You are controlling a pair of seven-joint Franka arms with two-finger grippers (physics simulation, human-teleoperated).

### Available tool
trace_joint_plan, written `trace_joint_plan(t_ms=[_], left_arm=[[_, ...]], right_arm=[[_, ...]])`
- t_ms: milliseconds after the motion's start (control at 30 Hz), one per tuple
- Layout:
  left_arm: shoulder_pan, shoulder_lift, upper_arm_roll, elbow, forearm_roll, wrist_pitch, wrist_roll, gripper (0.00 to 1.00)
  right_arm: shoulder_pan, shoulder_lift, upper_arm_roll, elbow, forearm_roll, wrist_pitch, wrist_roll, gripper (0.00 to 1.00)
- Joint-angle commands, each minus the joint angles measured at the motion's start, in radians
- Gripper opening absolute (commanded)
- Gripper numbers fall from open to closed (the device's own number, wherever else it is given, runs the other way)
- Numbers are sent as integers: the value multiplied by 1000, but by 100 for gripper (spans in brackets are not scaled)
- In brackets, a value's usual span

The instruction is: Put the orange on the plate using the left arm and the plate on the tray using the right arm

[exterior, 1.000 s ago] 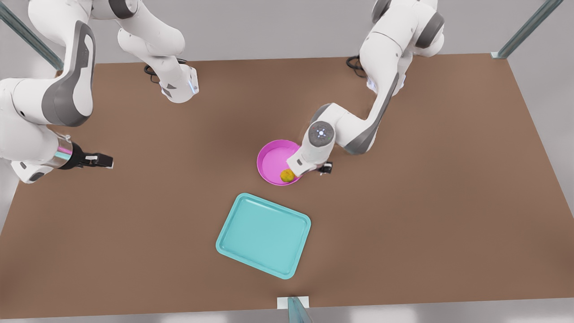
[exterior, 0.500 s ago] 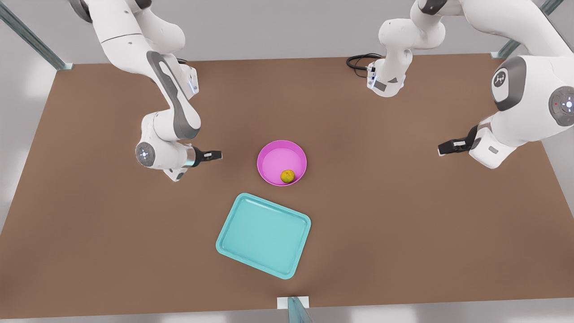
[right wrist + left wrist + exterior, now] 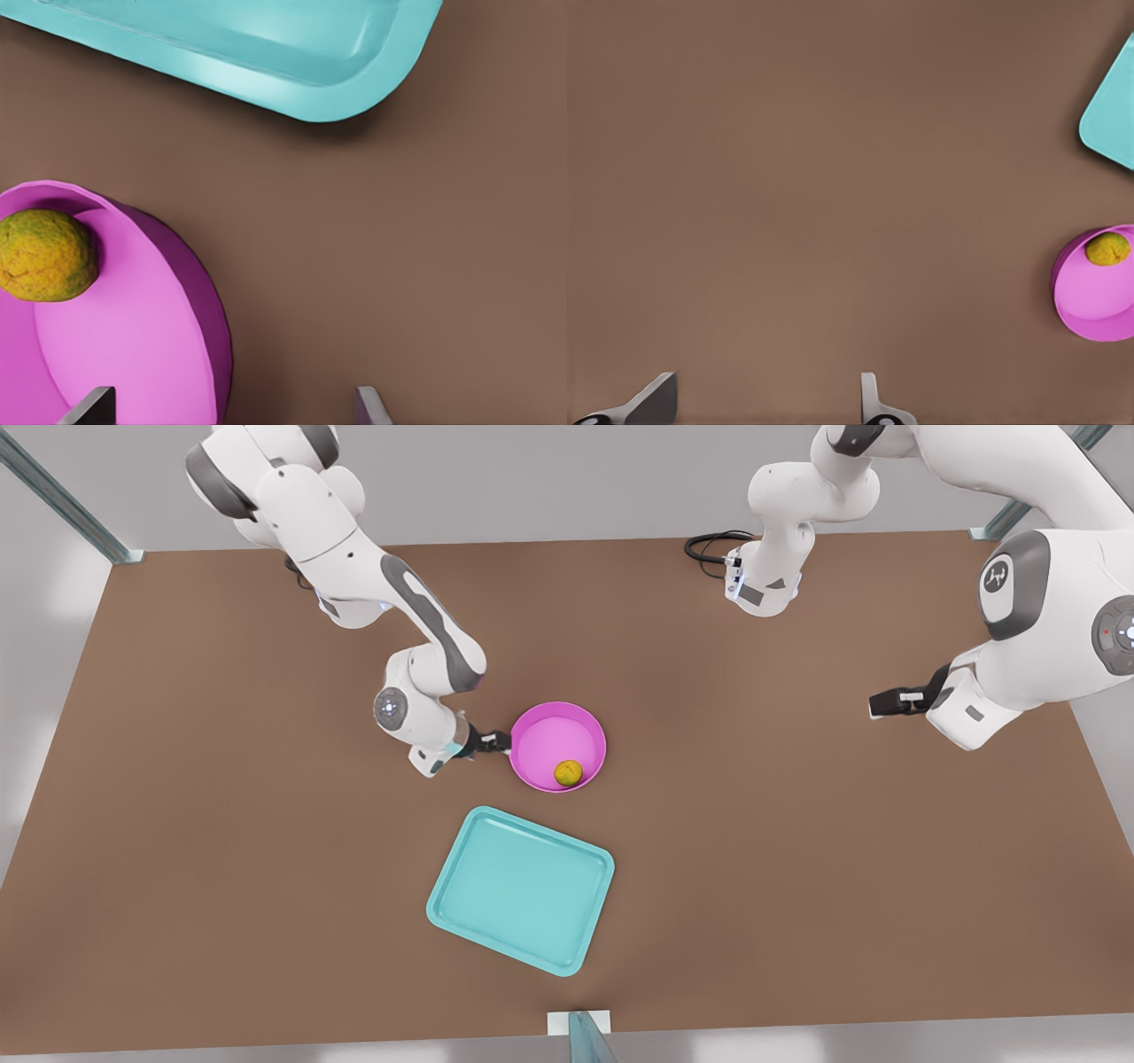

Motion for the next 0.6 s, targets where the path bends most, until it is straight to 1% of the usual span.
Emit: trace_joint_plan(t_ms=[0, 133, 167, 267, 433, 467, 500, 533, 567], left_arm=[[0, -2, 0, 0, 2, -11, 77, 100], [-1, 1, -1, 0, 0, -17, 73, 100], [-1, 1, -1, 0, 0, -49, 73, 100], [-3, 0, -3, 0, 0, -51, 67, 100], [-4, -2, -6, 0, -2, -52, 64, 100], [-4, 1, -6, 0, 0, -63, 64, 100], [-3, 1, -6, 0, -2, -66, 64, 100], [-3, 3, -6, 0, -3, -65, 64, 100], [-4, -2, -6, 0, -3, -65, 64, 100]], right_arm=[[3, 17, 2, 11, 7, 78, 55, 100], [7, 37, 22, 11, 7, 80, 55, 100], [11, 45, 23, 11, 7, 83, 55, 100], [23, 92, 43, 17, 7, 143, 53, 100], [23, 100, 48, 28, 7, 140, 47, 100], [23, 101, 49, 29, 7, 140, 45, 93], [23, 101, 49, 29, 7, 138, 42, 73], [23, 103, 49, 35, 7, 135, 39, 67], [21, 103, 49, 35, 7, 135, 38, 66]])
